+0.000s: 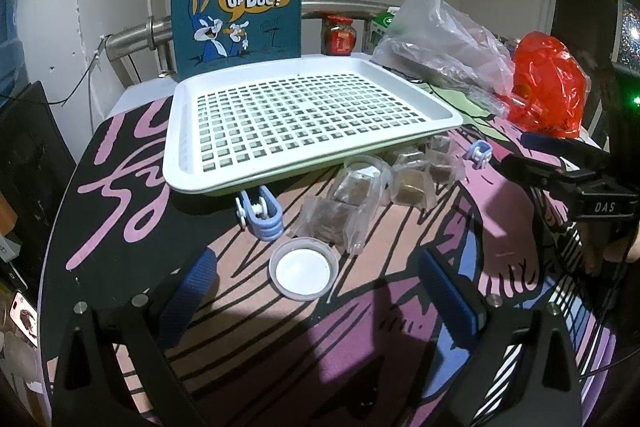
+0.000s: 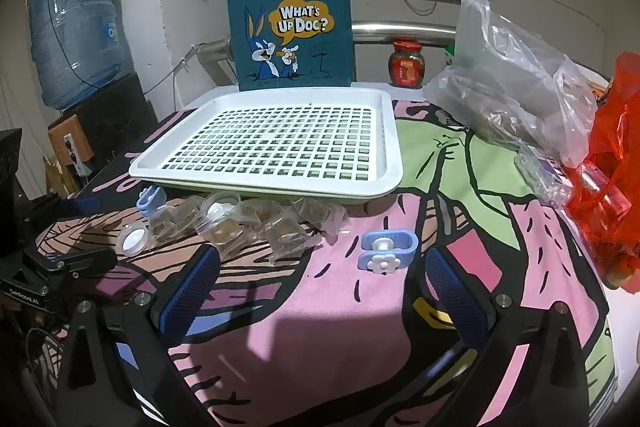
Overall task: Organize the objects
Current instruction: 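Grasp the blue flower clip with the right gripper while the left gripper grasps the white round lid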
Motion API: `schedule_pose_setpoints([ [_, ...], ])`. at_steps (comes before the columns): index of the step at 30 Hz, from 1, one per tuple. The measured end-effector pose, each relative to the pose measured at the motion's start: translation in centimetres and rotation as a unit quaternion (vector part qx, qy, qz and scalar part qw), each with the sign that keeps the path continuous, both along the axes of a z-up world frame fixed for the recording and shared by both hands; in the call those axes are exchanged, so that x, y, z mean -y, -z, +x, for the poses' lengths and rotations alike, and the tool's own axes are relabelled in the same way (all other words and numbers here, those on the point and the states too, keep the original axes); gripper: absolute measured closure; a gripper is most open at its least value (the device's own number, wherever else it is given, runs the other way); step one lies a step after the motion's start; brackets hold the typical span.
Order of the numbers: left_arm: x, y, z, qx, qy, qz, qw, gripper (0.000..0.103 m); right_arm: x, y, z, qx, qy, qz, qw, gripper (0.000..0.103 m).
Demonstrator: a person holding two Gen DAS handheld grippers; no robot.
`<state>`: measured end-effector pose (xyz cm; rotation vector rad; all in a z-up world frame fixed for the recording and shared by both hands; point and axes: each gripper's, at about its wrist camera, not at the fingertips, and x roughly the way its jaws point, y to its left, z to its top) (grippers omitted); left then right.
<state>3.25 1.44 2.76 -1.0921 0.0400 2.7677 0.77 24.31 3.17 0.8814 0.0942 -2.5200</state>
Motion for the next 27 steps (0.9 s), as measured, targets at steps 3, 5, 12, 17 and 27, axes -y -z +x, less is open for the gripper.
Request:
schedule_pose_setpoints([
  [3, -0.1, 0.2, -0.2, 0.008, 0.001, -0.003, 1.0, 0.001, -0.1, 0.2, -0.3, 0.011, -0.003, -0.004, 1.0, 0.0],
  [5, -0.3, 0.4, -0.5, 0.016, 0.003, -0.007, 0.9998, 0.002, -0.3, 0.4, -0.8, 0.022, -0.002, -0.006, 1.0, 0.0],
  [12, -0.3, 1.2, -1.3, 0.045, -0.002, 0.011, 0.9989, 0.009, -0.6, 1.0, -2.6, 0.035, 0.02, 0.035, 0.999, 0.0],
  [17, -0.9, 1.5, -1.6, 0.055, 0.002, 0.01, 0.9985, 0.015, -0.1, 1.8, -4.0, 0.053, 0.017, 0.052, 0.997, 0.005],
  [27, -1.1, 2.0, -2.2, 0.073, -0.003, 0.006, 0.9973, 0.029, -0.1, 2.5, -5.9, 0.077, 0.02, 0.051, 0.996, 0.018],
])
